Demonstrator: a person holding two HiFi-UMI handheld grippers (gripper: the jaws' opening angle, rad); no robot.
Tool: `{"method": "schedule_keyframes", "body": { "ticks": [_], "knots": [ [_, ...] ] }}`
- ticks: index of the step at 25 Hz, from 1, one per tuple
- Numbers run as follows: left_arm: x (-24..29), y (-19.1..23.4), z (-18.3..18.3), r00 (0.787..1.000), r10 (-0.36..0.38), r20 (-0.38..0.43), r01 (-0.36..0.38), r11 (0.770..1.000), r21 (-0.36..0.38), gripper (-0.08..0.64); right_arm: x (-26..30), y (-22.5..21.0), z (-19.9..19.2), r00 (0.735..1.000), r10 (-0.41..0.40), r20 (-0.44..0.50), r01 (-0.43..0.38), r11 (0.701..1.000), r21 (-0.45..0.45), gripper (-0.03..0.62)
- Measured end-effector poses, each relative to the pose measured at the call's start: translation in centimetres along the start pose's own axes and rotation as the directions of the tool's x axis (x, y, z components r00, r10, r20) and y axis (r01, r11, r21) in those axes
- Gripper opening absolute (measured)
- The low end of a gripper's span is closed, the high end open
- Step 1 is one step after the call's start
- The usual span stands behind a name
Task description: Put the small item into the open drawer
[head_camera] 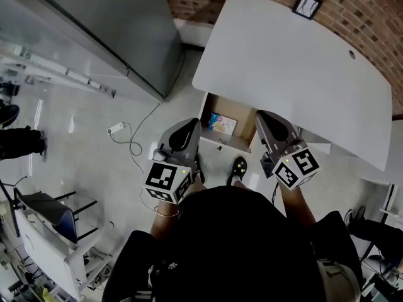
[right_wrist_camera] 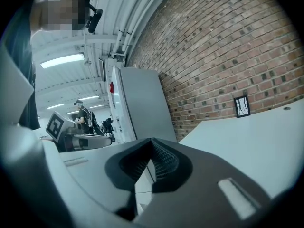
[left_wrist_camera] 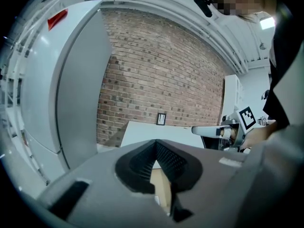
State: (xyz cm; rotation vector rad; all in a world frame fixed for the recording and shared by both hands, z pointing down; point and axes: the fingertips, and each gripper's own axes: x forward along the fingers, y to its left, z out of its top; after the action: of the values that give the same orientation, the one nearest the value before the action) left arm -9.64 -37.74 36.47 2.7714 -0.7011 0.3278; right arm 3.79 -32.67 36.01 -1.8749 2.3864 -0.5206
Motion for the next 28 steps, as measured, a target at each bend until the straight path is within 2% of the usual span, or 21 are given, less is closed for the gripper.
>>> {"method": "schedule_keyframes", "body": {
  "ticks": [9,28],
  "knots": [
    [-0.3,0.1,2.5,0.999,-0.007,0.04,0.006,1.0,0.026,-0.002,-1.0,0.4,1.8,0.999,-0.026,0.033,0.027,1.0,-0.009,0.012],
    [-0.1,-0.5,2.7,0.999,-0.033,0.036,0.032,0.999,0.03,-0.002,-1.8,0.1,2.0,0.999,-0.04,0.028,0.04,0.999,-0.019,0.012]
  ]
}}
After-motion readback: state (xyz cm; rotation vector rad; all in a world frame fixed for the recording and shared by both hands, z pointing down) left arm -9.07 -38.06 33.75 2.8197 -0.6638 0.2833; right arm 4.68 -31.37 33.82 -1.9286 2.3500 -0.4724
